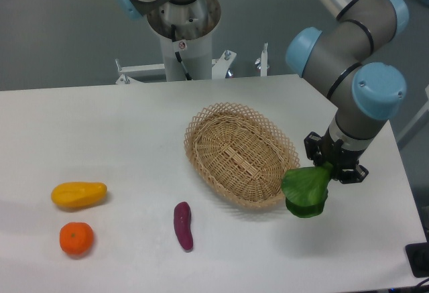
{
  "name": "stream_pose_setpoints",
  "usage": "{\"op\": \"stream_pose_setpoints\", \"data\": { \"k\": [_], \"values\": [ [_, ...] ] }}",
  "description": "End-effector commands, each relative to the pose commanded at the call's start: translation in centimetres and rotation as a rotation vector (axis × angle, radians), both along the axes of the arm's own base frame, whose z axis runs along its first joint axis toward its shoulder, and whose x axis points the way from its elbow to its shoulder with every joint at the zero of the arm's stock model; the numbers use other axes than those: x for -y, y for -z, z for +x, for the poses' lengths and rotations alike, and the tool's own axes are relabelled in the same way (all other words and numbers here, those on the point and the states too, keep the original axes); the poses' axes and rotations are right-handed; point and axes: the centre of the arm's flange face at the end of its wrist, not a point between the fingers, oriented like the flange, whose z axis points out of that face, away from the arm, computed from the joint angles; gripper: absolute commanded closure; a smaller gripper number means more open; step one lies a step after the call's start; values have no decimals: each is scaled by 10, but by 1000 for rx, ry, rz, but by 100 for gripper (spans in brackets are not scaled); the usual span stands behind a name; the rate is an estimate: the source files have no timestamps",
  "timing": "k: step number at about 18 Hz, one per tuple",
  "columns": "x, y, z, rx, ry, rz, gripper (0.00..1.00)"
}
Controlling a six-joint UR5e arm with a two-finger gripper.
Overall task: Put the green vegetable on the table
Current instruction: 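Hold the green bok choy in the gripper beside the wicker basket, then move the held bok choy away from the basket and lower it to the table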
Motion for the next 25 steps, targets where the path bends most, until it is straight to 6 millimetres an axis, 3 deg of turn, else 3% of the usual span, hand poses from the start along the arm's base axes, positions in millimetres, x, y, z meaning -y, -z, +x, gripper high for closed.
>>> {"op": "stream_pose_setpoints", "data": {
  "k": [6,9,12,15,19,25],
  "values": [
    [11,9,25,83,-230,-52,86],
    [12,23,27,108,-383,-74,87],
    [18,25,23,111,-507,-79,88],
    [46,33,11,126,-550,-82,88],
    [68,35,-8,120,-588,-74,88],
    [129,73,-26,98,-544,-47,87]
  ]
}}
